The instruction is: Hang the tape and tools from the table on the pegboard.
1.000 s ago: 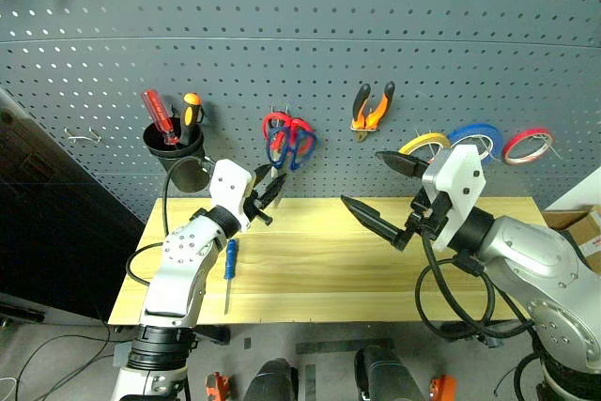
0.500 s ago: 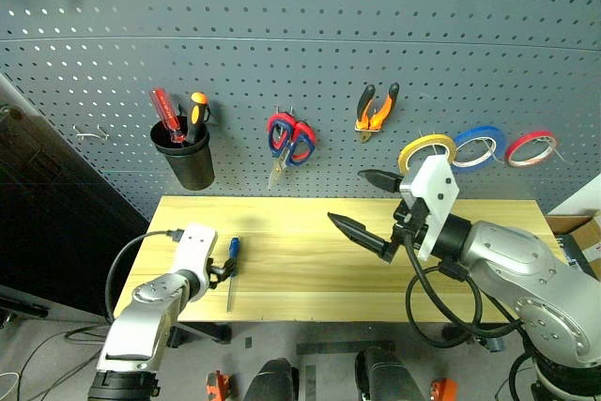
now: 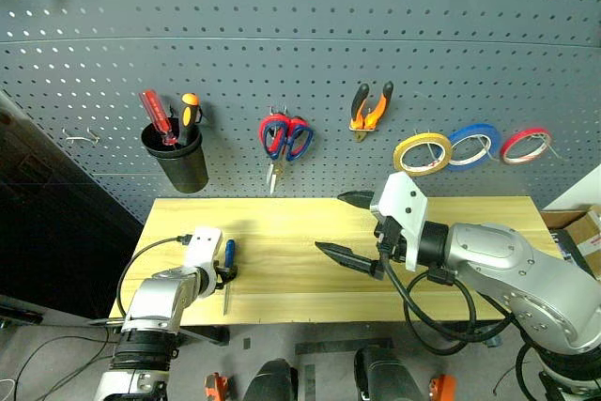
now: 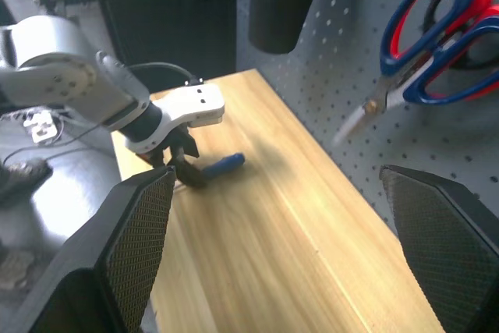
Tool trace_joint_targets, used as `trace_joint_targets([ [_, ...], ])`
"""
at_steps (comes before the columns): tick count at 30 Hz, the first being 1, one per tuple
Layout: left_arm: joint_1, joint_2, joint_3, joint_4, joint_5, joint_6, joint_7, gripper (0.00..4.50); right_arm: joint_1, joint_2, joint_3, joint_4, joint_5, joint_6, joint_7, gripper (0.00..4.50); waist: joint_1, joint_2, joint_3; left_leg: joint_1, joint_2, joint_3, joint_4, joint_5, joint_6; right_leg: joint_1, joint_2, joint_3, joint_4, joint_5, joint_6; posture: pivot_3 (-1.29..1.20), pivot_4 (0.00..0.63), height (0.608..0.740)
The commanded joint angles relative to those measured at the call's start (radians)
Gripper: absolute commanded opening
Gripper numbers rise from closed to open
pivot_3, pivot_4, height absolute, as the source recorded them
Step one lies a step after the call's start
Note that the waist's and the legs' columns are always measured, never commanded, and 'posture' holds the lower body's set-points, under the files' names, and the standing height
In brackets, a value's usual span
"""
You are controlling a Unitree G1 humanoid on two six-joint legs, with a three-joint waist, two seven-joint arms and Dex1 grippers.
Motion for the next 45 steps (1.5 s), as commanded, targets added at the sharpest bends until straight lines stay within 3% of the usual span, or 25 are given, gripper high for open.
trace_joint_targets([
  [1,0.005,-0.006,0.027,-0.005,-0.008,0.003,0.008,1.99,-0.019,-0.029,-0.003,-0.030,0.017,0.001,0.044,4.50,0.000,0.000,0.000,0.000,0.000,0.000,0.000,0.000,0.000,0.000,-0.001,0.000,0.000,0.000,0.000,-0.08,0.171,0.740],
  [5,0.006,-0.017,0.037,-0.004,-0.011,-0.012,0.011,0.68,-0.015,-0.063,0.006,-0.033,0.014,-0.006,0.084,4.50,0.001,0.000,0.000,0.000,0.000,0.000,0.000,0.000,0.000,0.000,-0.002,0.000,0.000,0.000,0.000,-0.07,0.164,0.740],
  [6,0.007,-0.020,0.040,-0.008,-0.013,-0.017,0.012,0.56,-0.017,-0.068,0.009,-0.030,0.010,-0.011,0.092,4.50,0.001,0.000,0.000,0.000,0.000,0.000,0.000,0.000,0.000,0.000,-0.002,0.000,0.000,0.000,0.000,-0.07,0.162,0.740],
  [10,0.021,-0.036,0.073,-0.055,-0.012,-0.088,0.034,0.57,-0.018,-0.076,0.013,-0.023,-0.005,-0.024,0.107,4.50,0.001,-0.001,-0.001,0.000,0.000,0.000,0.000,0.000,0.000,0.000,-0.004,0.000,0.000,0.000,0.000,-0.06,0.159,0.740],
  [14,0.090,-0.001,0.029,-0.185,0.035,-0.238,0.014,0.57,-0.012,-0.078,0.005,-0.022,-0.007,-0.034,0.115,4.50,0.001,-0.001,-0.001,-0.001,0.000,0.000,0.000,0.000,0.000,0.000,-0.006,0.002,0.000,0.000,0.000,-0.06,0.160,0.740],
  [19,0.259,0.045,0.012,-0.433,0.085,-0.611,-0.038,0.57,-0.006,-0.084,-0.029,-0.029,0.006,-0.043,0.122,4.50,0.004,-0.001,-0.001,-0.001,-0.001,0.000,-0.001,0.000,-0.001,-0.001,-0.008,0.003,-0.002,0.000,0.000,-0.04,0.156,0.740],
  [24,0.257,0.044,0.016,-0.536,0.082,-0.942,-0.085,0.57,-0.003,-0.101,-0.058,-0.025,0.014,-0.058,0.141,4.50,0.026,-0.001,-0.001,-0.001,-0.001,0.000,-0.001,0.000,0.000,0.000,-0.008,0.001,-0.002,0.000,0.000,-0.01,0.147,0.740],
  [28,0.051,0.023,0.060,-0.553,0.042,-0.951,-0.048,0.57,-0.024,-0.116,-0.081,0.004,0.006,-0.084,0.172,4.50,0.048,-0.002,-0.002,-0.002,-0.002,-0.001,0.002,0.000,0.000,0.001,-0.007,-0.002,-0.001,0.000,0.000,0.02,0.136,0.740],
  [32,-0.112,-0.011,0.115,-0.516,0.023,-0.847,0.039,0.57,-0.078,-0.137,-0.079,0.038,-0.020,-0.114,0.199,4.50,0.050,-0.002,-0.005,-0.001,-0.002,0.000,0.003,0.000,0.000,0.002,-0.002,-0.004,0.000,0.001,0.001,0.04,0.125,0.740],
  [38,-0.222,0.000,0.181,-0.468,0.020,-0.786,0.097,0.57,-0.229,-0.053,-0.178,0.131,0.075,-0.034,0.123,4.50,0.047,-0.003,-0.006,-0.001,-0.001,0.003,0.002,0.000,0.000,-0.001,0.001,0.000,0.000,0.001,0.001,0.05,0.117,0.740],
  [45,-0.248,0.014,0.229,-0.376,0.035,-0.786,0.128,0.57,-0.221,-0.051,-0.171,0.140,0.058,-0.008,0.098,4.50,0.056,-0.004,-0.007,-0.002,-0.001,0.003,0.002,0.000,0.000,-0.001,0.000,0.000,0.000,0.001,0.001,0.04,0.110,0.740],
])
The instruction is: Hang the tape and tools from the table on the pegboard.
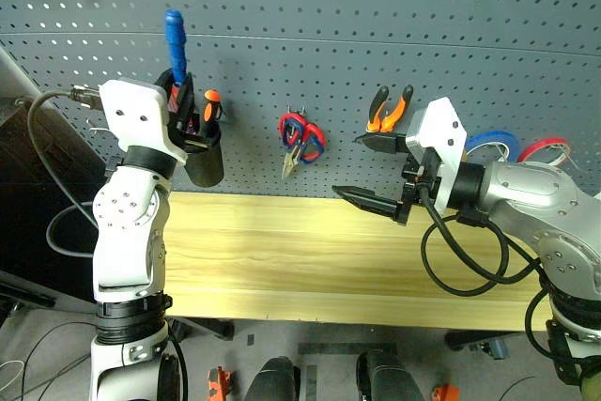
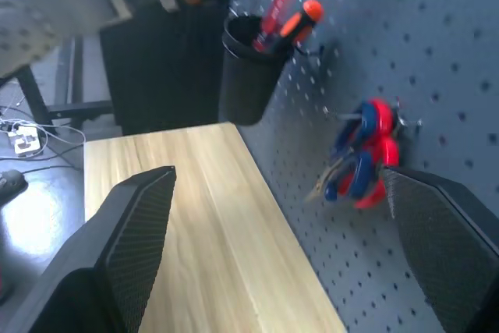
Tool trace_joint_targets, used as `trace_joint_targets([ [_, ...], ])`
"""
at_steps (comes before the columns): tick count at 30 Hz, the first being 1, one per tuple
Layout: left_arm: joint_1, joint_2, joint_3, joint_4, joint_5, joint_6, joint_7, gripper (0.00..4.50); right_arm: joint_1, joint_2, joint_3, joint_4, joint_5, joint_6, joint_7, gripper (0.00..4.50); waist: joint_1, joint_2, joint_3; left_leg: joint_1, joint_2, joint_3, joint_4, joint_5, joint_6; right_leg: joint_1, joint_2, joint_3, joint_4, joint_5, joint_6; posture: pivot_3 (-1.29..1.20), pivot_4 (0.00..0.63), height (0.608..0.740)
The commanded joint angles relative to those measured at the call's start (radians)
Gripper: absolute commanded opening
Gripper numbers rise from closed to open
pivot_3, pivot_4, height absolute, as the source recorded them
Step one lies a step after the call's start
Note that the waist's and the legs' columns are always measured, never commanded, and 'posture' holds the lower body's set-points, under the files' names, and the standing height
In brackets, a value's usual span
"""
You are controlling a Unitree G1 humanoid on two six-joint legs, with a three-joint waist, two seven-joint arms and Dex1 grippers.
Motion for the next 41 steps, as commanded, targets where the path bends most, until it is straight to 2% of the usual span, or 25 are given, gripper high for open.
trace_joint_targets([
  [1,-0.032,0.016,0.028,0.034,0.003,-0.023,0.023,0.57,-0.003,0.002,-0.010,-0.025,0.004,0.002,-0.014,4.50,0.001,-0.001,0.000,0.000,0.000,0.000,0.000,0.000,0.000,0.000,0.000,0.000,0.000,0.000,0.000,0.04,0.110,0.740],
  [6,-0.022,-0.017,0.012,0.167,0.007,-0.063,0.042,0.57,-0.012,0.030,-0.001,-0.041,0.012,0.008,-0.033,4.50,-0.001,-0.001,-0.004,0.000,-0.001,0.000,0.000,0.000,0.000,0.000,0.000,0.000,0.001,0.000,0.000,0.03,0.109,0.740],
  [8,-0.013,-0.032,0.016,0.166,-0.013,-0.060,0.040,1.28,-0.008,0.031,-0.001,-0.048,0.016,0.012,-0.037,4.50,-0.002,-0.003,-0.005,0.000,0.000,0.000,0.001,0.000,0.000,0.000,0.000,0.000,0.001,0.000,0.000,0.02,0.111,0.740],
  [12,0.008,-0.039,0.017,0.121,-0.022,-0.042,0.040,2.42,0.008,0.027,-0.012,-0.065,0.026,0.021,-0.041,4.50,-0.002,-0.003,-0.005,0.000,0.000,0.000,0.000,0.000,0.000,-0.001,0.000,0.000,0.001,0.000,0.000,0.01,0.114,0.740],
  [14,0.026,-0.050,-0.005,0.059,-0.006,0.022,0.064,3.03,0.026,0.022,-0.023,-0.075,0.033,0.023,-0.045,4.50,-0.002,-0.003,-0.006,0.000,0.000,0.000,0.000,0.000,0.000,-0.001,0.000,0.000,0.001,0.000,0.000,0.02,0.117,0.740],
  [16,0.039,-0.052,-0.062,0.000,0.093,0.084,0.124,3.63,0.048,0.020,-0.040,-0.085,0.042,0.024,-0.053,4.50,-0.001,-0.004,-0.006,0.000,0.000,0.000,0.000,0.000,0.000,0.000,0.000,0.000,0.001,0.000,0.000,0.05,0.117,0.740],
  [19,0.084,-0.072,-0.113,-0.111,0.122,0.178,0.135,4.48,0.103,0.016,-0.079,-0.110,0.068,0.020,-0.060,4.50,0.001,-0.004,-0.009,0.000,0.000,0.000,0.001,0.000,0.000,0.000,0.000,0.001,0.001,0.000,0.000,0.05,0.117,0.740],
  [21,0.130,-0.066,-0.132,-0.165,0.105,0.175,0.094,4.48,0.156,0.021,-0.104,-0.133,0.073,0.015,-0.077,4.50,0.001,-0.005,-0.010,0.000,0.000,0.000,0.000,0.000,0.000,0.000,0.000,0.001,0.001,0.000,0.000,0.07,0.115,0.740],
  [25,0.206,-0.034,-0.185,-0.189,0.080,0.140,-0.012,4.48,0.321,0.077,-0.114,-0.162,-0.029,-0.081,-0.166,4.50,0.001,-0.005,-0.018,0.001,0.000,0.000,0.000,0.000,0.000,0.000,0.000,0.001,0.002,0.000,0.000,0.07,0.107,0.740],
  [28,0.265,-0.028,-0.202,-0.159,0.048,0.123,-0.079,4.48,0.450,0.118,-0.067,-0.121,-0.190,-0.213,-0.238,4.50,0.001,-0.001,-0.025,0.002,0.000,0.003,0.001,0.000,0.000,0.000,0.001,0.004,0.003,0.000,0.000,0.06,0.101,0.740],
  [31,0.322,-0.035,-0.215,-0.105,0.048,0.097,-0.107,4.48,0.588,0.187,-0.035,-0.039,-0.334,-0.387,-0.298,4.50,0.000,-0.002,-0.036,0.006,0.000,0.005,0.000,0.000,0.000,0.003,0.002,0.006,0.002,0.001,0.001,0.04,0.093,0.740],
  [35,0.386,-0.049,-0.207,0.040,0.047,0.049,-0.119,4.48,0.740,0.320,-0.077,0.141,-0.445,-0.606,-0.383,4.50,-0.002,0.001,-0.050,0.012,-0.001,0.008,-0.002,0.000,0.000,0.006,0.005,0.008,0.003,0.001,0.001,0.03,0.085,0.740],
  [41,0.418,-0.062,-0.184,0.212,0.050,-0.037,-0.107,4.48,0.821,0.413,-0.189,0.385,-0.531,-0.837,-0.476,4.50,-0.004,0.005,-0.056,0.021,-0.001,0.012,-0.002,-0.002,0.004,0.014,0.006,0.010,0.003,0.001,0.001,0.02,0.062,0.740],
])
